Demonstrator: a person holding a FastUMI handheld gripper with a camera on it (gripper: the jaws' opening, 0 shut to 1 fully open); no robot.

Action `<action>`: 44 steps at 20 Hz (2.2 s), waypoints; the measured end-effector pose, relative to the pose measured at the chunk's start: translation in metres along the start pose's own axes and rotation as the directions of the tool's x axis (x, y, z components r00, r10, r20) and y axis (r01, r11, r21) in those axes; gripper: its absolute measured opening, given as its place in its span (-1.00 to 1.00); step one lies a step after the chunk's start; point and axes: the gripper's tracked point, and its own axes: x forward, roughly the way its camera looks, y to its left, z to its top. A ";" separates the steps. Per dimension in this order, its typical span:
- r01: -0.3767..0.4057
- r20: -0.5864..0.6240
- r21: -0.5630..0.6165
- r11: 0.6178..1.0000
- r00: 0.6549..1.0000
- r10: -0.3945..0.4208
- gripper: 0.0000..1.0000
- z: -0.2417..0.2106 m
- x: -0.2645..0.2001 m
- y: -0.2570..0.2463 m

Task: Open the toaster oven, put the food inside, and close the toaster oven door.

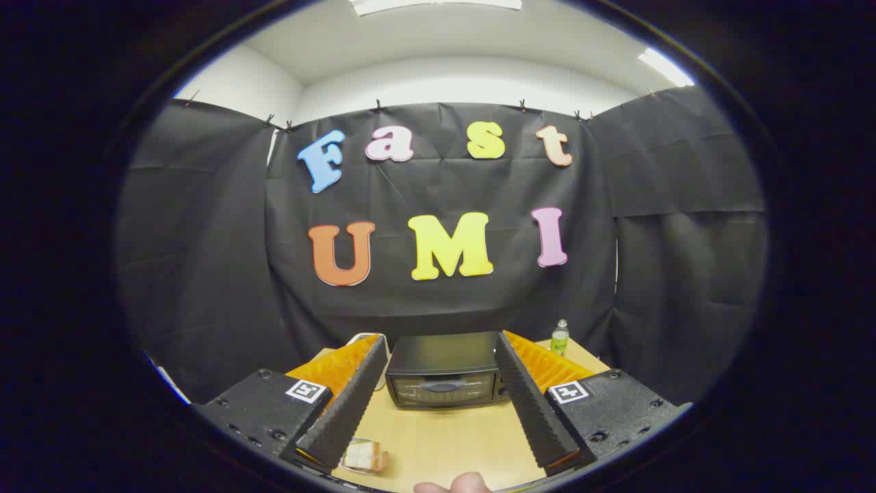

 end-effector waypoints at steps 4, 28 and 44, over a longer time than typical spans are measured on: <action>0.007 -0.008 0.004 1.000 1.000 -0.007 1.00 0.001 0.003 -0.006; -0.009 -0.043 -0.026 1.000 0.999 0.008 1.00 -0.011 0.041 -0.022; -0.064 -0.217 -0.024 0.998 0.975 0.057 1.00 -0.136 0.196 -0.029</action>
